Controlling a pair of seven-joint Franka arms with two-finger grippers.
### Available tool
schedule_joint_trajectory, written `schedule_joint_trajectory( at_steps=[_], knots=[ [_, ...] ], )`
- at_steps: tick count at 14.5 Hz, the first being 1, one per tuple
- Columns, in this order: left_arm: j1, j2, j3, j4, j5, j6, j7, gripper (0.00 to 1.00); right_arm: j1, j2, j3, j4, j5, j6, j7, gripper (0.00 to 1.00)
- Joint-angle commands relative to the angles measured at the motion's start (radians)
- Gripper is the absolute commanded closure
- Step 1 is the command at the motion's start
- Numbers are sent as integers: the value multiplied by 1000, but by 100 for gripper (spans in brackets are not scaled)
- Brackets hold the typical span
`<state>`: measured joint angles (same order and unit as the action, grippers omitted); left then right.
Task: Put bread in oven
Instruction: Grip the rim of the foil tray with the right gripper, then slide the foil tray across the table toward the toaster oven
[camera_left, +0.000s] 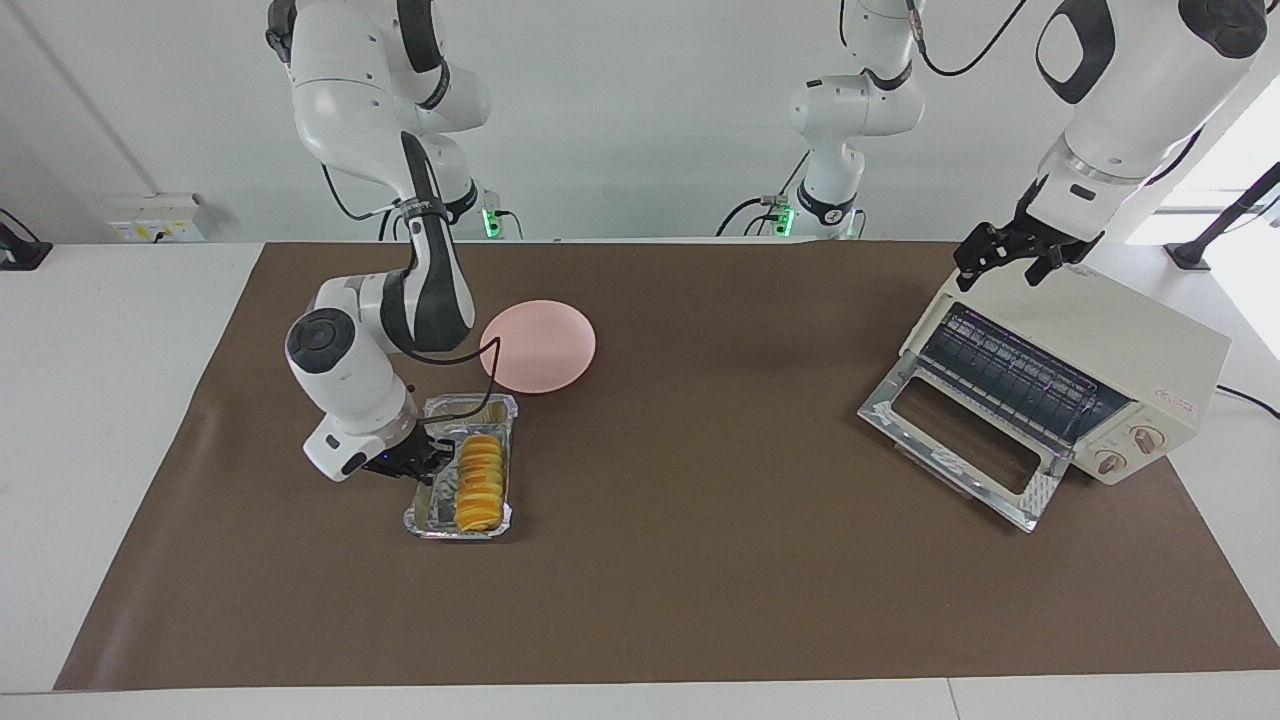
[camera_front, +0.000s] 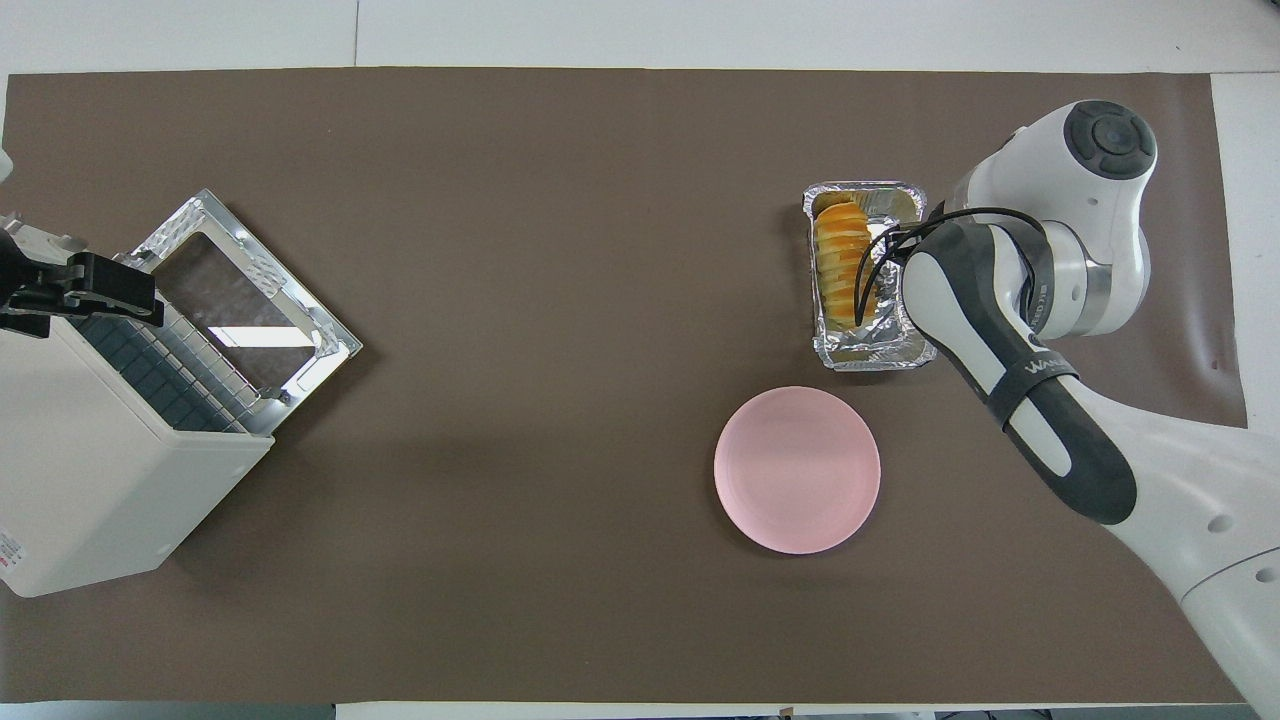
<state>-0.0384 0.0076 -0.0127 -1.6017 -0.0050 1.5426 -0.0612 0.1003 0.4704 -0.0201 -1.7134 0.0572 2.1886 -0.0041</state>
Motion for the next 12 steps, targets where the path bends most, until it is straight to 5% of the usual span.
schedule_joint_trajectory(
  at_steps=[1,7,12],
  knots=[
    [9,-5,-1,5,-20,-4,11,0,-4,-22,8,27,3,-56,-10,100],
    [9,-3,-1,5,-20,-4,11,0,103,-13,17,314,55,-361,142,100],
    [9,-3,-1,5,-20,-4,11,0,376,-3,22,363,122,-330,476,100]
  ],
)
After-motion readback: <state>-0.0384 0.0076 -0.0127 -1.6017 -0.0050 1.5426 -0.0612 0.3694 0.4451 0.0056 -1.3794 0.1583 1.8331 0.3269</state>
